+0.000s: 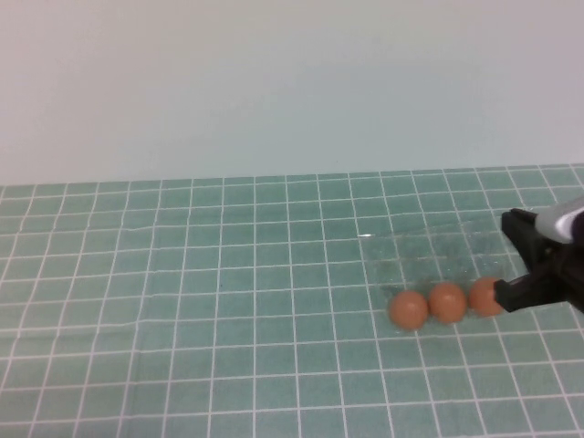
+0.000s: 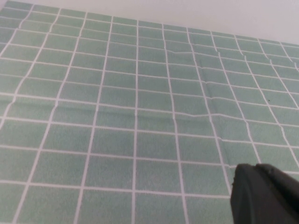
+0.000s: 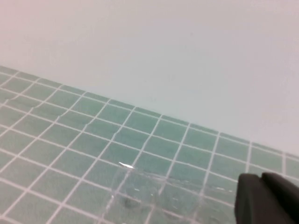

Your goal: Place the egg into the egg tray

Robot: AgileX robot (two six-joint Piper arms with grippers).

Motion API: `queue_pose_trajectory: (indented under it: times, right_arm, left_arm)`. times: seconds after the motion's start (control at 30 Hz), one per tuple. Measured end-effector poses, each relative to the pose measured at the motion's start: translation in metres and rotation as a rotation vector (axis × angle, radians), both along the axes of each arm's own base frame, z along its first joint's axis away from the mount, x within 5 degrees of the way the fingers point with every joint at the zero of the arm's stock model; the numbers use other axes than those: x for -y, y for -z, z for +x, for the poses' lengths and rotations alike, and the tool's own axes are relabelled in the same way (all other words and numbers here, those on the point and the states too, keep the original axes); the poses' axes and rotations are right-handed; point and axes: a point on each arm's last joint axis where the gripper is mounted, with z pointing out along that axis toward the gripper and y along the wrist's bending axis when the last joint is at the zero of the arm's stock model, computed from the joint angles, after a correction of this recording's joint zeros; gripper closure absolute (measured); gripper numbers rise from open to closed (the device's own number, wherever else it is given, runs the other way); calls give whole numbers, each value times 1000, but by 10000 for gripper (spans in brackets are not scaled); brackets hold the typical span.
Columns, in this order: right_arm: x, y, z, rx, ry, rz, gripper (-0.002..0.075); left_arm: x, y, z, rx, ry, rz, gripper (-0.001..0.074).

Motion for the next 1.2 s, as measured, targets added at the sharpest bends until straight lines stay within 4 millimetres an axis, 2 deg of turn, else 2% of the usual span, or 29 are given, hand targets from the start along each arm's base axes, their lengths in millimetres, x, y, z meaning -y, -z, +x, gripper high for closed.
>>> queue_pose_trajectory:
  times: [0.17, 0.4, 0.67, 0.77, 0.93, 1.2]
  right_arm:
    - [9, -26, -20, -14, 12, -23, 721]
    - [20, -43, -50, -127, 22, -47, 726]
    - [33, -42, -91, -365, 20, -103, 727]
    - [37, -45, -104, -403, 16, -116, 727]
    - [45, -52, -124, -408, 11, -130, 727]
    - [54, -66, -152, -319, 9, -99, 727]
  left_arm:
    - [0, 0, 0, 0, 0, 0, 739]
    - [0, 0, 0, 0, 0, 0, 739]
    - [0, 0, 0, 0, 0, 0, 739]
    - [0, 0, 0, 0, 0, 0, 739]
    - [0, 0, 0, 0, 0, 0, 739]
    - [0, 0, 0, 0, 0, 0, 739]
